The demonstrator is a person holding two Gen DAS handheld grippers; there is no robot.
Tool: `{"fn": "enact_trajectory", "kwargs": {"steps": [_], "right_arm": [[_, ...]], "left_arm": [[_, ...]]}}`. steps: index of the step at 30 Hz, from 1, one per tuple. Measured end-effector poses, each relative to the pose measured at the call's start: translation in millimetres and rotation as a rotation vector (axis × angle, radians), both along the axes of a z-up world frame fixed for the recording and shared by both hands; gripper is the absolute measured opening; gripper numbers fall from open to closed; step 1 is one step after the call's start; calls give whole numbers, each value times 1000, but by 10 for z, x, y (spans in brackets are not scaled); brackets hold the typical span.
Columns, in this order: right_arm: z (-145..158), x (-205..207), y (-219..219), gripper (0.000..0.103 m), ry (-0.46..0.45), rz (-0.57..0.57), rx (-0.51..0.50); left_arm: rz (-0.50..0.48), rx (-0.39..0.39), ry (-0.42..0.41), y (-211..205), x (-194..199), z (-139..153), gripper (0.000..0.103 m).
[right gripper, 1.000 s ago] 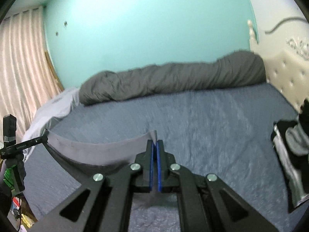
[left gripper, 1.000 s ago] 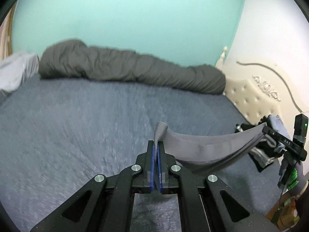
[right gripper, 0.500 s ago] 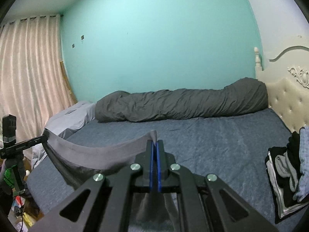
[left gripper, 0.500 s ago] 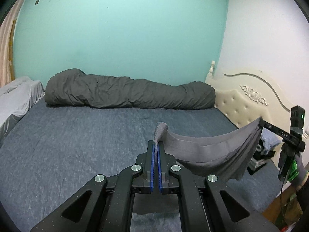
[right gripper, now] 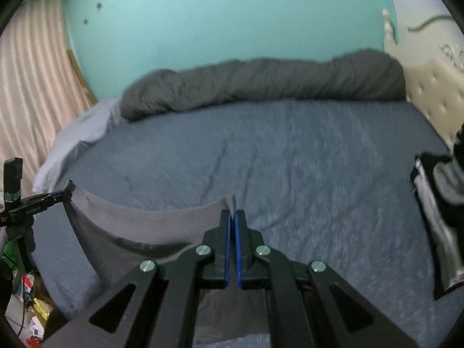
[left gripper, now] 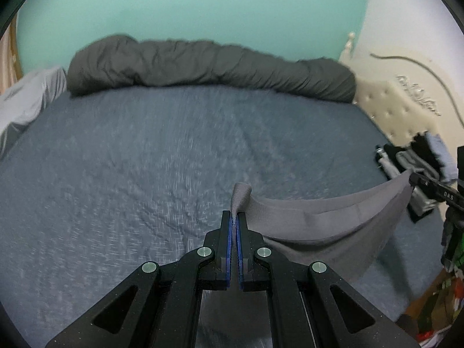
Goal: Fold clothes
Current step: 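Lift the grey briefs by the waistband with both grippers, holding them stretched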
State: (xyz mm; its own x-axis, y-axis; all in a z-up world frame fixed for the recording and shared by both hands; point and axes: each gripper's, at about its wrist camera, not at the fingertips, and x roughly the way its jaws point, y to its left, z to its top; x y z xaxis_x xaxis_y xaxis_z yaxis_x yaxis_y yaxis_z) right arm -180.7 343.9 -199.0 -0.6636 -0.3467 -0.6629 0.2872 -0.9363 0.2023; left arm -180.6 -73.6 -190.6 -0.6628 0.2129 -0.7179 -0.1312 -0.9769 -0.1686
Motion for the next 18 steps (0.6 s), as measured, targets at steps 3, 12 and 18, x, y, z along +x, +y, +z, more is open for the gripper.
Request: {"fn": "enact_trajectory", "kwargs": {"steps": [3, 12, 18], "right_arm": [[-278, -244, -29, 2, -37, -18, 14], [-823, -972, -87, 2, -119, -37, 55], [-1184, -1309, -100, 2, -172, -43, 69]], "left_arm": [[15, -1, -29, 6, -309, -292, 2], [41, 8, -116, -50, -1143, -880, 2], [51, 10, -164, -57, -1442, -1267, 2]]}}
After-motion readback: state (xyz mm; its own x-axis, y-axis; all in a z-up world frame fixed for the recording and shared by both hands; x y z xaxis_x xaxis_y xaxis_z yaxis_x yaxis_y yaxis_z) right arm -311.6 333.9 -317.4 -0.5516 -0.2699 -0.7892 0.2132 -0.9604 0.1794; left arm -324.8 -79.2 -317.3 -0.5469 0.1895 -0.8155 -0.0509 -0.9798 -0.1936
